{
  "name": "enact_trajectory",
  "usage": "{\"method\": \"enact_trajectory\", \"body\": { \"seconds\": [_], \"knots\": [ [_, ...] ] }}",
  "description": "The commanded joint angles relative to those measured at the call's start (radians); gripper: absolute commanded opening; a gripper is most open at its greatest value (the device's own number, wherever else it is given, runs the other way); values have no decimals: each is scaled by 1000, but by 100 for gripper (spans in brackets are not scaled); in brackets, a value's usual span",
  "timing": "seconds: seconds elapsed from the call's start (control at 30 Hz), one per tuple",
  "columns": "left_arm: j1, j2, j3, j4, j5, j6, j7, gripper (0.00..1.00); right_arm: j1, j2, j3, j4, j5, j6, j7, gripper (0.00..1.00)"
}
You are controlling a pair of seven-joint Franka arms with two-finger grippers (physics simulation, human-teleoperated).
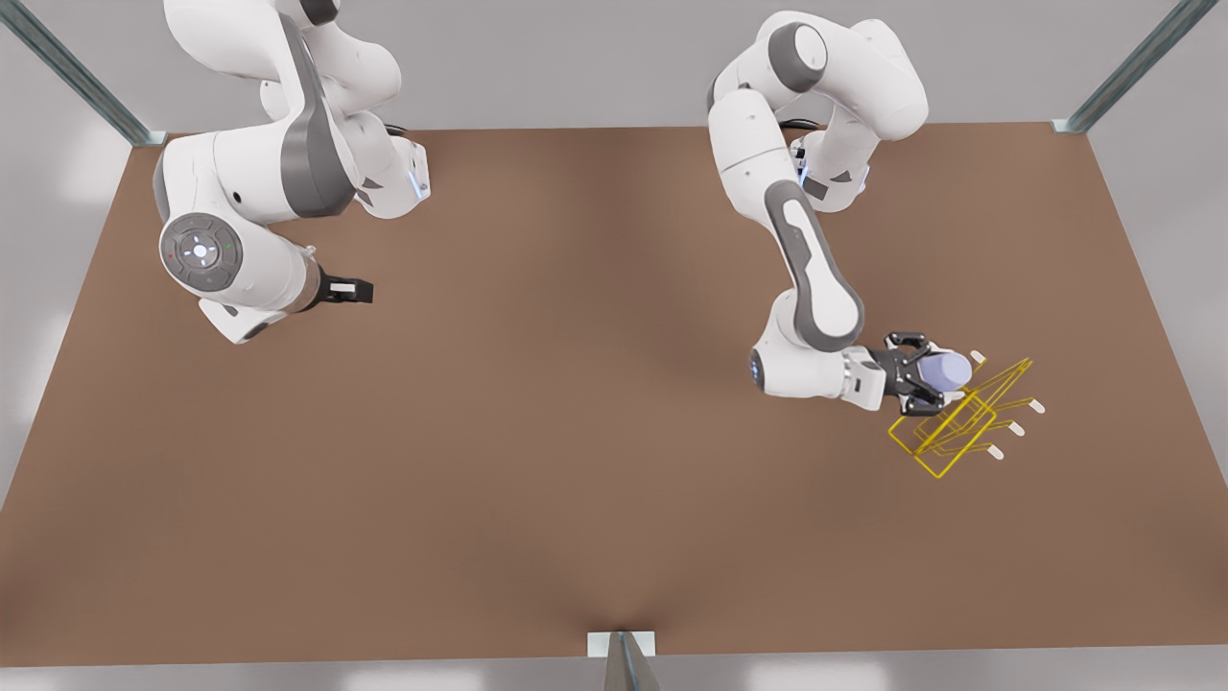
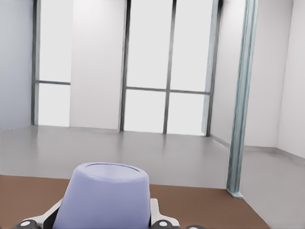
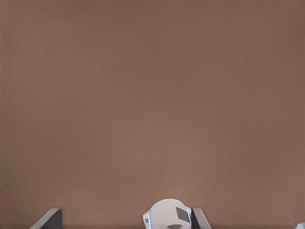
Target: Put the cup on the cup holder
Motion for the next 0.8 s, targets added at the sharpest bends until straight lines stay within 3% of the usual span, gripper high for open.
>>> {"method": "enact_trajectory", "body": {
  "seconds": [0.0, 0.77],
  "knots": [
    [4, 1, -1, -12, 8, 53, -19, 66, 0, -1, -1, 0, 0, 1, 4, 100],
    [116, 45, -38, -15, 31, 158, -62, 66, -92, 41, -7, 83, -130, 91, -38, 100]
  ]
}}
